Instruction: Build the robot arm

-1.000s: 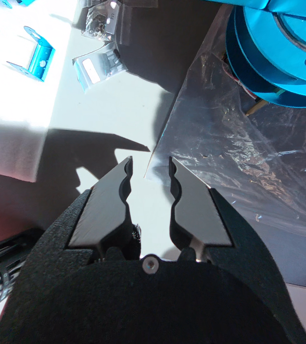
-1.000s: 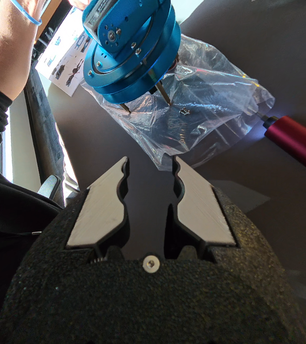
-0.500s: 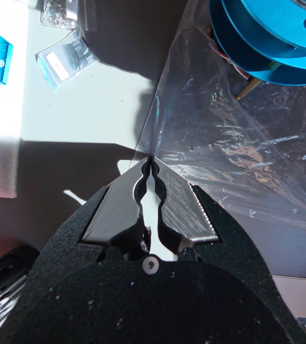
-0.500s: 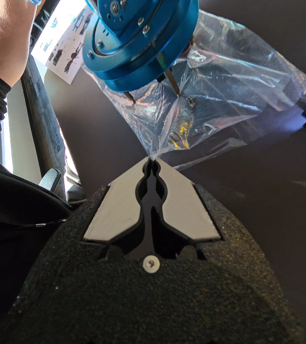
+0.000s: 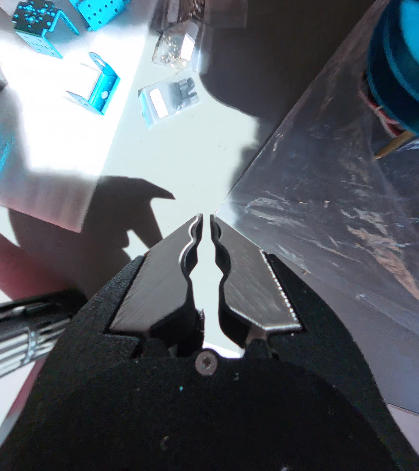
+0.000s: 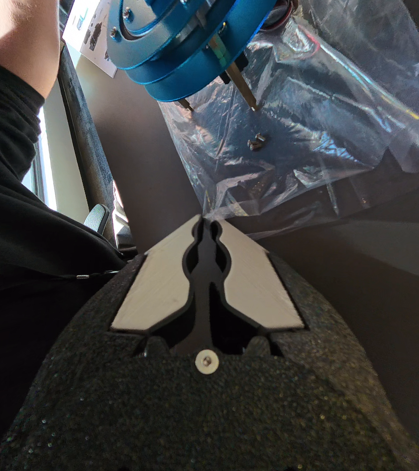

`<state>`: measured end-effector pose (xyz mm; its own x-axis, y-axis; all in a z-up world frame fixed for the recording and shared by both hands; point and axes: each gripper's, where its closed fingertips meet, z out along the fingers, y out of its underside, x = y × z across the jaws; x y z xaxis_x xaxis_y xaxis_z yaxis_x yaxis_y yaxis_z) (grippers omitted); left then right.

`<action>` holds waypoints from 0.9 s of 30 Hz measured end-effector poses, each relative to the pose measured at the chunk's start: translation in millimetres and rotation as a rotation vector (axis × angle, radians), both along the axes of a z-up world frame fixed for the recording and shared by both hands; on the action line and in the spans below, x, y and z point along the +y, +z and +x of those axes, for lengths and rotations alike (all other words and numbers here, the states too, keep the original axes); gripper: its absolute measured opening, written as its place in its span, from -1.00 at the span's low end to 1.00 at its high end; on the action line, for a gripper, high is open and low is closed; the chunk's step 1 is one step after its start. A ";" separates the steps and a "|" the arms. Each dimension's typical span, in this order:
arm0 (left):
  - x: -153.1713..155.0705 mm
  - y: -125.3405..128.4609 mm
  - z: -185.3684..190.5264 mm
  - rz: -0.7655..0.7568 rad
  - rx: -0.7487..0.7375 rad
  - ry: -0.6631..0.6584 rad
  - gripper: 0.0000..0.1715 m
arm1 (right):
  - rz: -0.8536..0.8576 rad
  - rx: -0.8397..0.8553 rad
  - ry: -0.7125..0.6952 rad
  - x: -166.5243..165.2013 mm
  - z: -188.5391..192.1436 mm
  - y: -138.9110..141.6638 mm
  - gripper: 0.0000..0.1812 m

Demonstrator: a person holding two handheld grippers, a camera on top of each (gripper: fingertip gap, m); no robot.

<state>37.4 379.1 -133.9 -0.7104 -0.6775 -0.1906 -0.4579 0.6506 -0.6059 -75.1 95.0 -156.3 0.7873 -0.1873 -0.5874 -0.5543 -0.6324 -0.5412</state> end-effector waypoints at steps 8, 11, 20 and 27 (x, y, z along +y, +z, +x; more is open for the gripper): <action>-24.9 21.5 -135.1 -0.193 -0.062 0.074 -0.53 | -0.006 -0.275 -0.118 -34.5 81.2 16.9 -0.44; -39.8 16.0 -163.4 -0.043 -0.199 0.013 -0.54 | -0.017 -0.407 -0.106 -24.1 106.9 11.2 -0.54; -58.3 -12.4 -163.8 0.212 -0.219 -0.111 -0.54 | -0.162 -0.665 0.047 -34.2 129.0 1.3 -0.64; -62.9 -23.6 -153.8 0.341 -0.226 -0.161 -0.96 | -0.083 -0.742 0.065 -11.1 138.9 0.5 -0.94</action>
<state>-116.4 316.2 -157.5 -0.7169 -0.4326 -0.5467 -0.2149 0.8831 -0.4170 63.8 84.0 -155.9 0.9821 -0.1481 0.1162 -0.0228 -0.7066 -0.7072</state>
